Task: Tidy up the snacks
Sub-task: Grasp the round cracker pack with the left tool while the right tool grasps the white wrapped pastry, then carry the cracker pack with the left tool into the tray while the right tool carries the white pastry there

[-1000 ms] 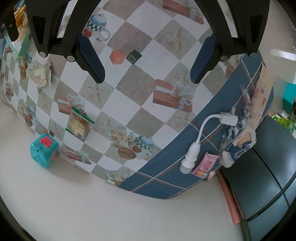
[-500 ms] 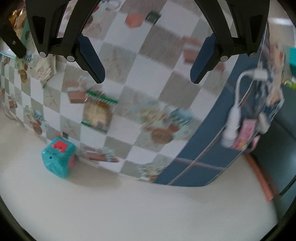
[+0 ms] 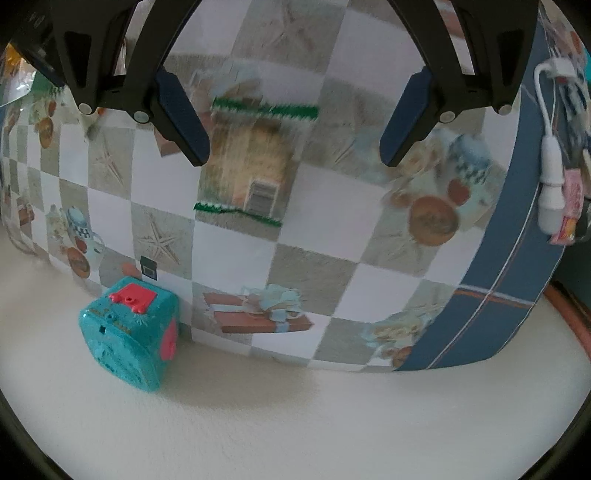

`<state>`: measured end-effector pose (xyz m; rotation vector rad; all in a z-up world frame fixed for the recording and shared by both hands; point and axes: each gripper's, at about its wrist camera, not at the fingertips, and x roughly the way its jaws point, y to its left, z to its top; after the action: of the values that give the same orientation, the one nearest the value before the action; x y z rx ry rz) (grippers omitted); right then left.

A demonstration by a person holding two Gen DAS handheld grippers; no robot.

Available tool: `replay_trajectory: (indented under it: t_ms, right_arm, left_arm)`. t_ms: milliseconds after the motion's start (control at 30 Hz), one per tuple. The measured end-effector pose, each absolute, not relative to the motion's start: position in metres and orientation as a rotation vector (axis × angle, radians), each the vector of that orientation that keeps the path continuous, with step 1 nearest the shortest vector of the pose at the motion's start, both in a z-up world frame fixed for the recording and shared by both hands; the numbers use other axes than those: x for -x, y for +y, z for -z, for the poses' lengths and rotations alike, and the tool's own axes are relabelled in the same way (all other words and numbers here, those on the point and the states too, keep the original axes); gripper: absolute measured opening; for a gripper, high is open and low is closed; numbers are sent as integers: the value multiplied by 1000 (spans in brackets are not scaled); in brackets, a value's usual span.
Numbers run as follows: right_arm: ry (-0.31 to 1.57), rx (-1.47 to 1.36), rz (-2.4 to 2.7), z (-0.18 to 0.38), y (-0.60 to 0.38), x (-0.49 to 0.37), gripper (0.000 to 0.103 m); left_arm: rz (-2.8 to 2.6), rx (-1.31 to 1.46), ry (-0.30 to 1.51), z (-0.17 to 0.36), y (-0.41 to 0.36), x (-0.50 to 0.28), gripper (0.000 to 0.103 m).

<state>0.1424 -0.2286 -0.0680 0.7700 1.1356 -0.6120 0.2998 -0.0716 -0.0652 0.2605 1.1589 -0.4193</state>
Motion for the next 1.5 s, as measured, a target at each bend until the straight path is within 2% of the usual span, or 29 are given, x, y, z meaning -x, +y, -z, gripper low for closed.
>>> replay_trajectory:
  t_ms: [100, 200, 300, 333, 367, 400, 433, 467, 667, 1033, 1500]
  right_arm:
    - [1152, -749, 632, 73, -227, -148, 101]
    - [1168, -731, 649, 76, -226, -151, 93]
    - [1166, -695, 659, 75, -225, -154, 81]
    - [1167, -688, 658, 75, -225, -154, 77]
    - [1168, -684, 656, 75, -225, -155, 75]
    - [1168, -684, 654, 75, -225, -154, 75]
    - [1166, -682, 650, 75, -225, -154, 73]
    - [1164, -678, 646, 74, -224, -153, 71]
    - [1172, -634, 640, 70, -216, -141, 64]
    - [1171, -648, 639, 66, -196, -80, 61]
    - [1091, -678, 571, 29, -150, -7, 56]
  left_arm:
    - [419, -294, 1156, 71, -84, -303, 94]
    - [413, -305, 1164, 76, -92, -306, 93]
    - [414, -300, 1178, 82, -96, -307, 91]
    - [416, -298, 1184, 83, -97, -307, 84]
    - [415, -298, 1187, 85, -97, -307, 71]
    - [416, -295, 1183, 85, -97, -305, 68]
    - [418, -294, 1177, 83, -97, -303, 57]
    - [420, -296, 1175, 82, -96, -300, 52]
    - [356, -303, 1224, 82, -82, -279, 51]
    - [249, -133, 1296, 77, -30, -197, 51]
    - [193, -24, 1205, 13, 14, -123, 51]
